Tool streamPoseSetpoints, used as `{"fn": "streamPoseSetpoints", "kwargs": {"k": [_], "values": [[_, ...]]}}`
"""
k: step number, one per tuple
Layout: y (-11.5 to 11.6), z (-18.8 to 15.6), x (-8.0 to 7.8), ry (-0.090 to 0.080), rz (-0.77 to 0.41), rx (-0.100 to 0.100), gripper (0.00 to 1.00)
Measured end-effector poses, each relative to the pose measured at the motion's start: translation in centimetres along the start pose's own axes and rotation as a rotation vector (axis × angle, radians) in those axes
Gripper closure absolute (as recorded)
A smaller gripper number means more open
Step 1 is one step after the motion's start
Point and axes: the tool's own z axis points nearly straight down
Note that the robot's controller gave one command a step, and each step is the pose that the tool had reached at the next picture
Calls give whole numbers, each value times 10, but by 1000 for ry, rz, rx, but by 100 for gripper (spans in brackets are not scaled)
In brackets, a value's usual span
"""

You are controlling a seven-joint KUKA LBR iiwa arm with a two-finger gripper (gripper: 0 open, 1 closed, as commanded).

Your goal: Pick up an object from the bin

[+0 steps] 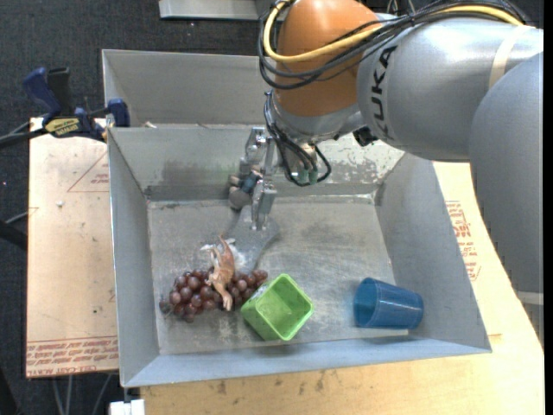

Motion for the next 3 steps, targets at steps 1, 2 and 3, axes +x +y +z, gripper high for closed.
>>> {"fn": "streamPoseSetpoints", "kwargs": {"k": [1, 2, 3], "values": [[0, -1, -1, -2, 2, 0, 0], [6, 32, 11, -5, -128, 0, 0], [17, 68, 38, 4, -325, 0, 0]]}}
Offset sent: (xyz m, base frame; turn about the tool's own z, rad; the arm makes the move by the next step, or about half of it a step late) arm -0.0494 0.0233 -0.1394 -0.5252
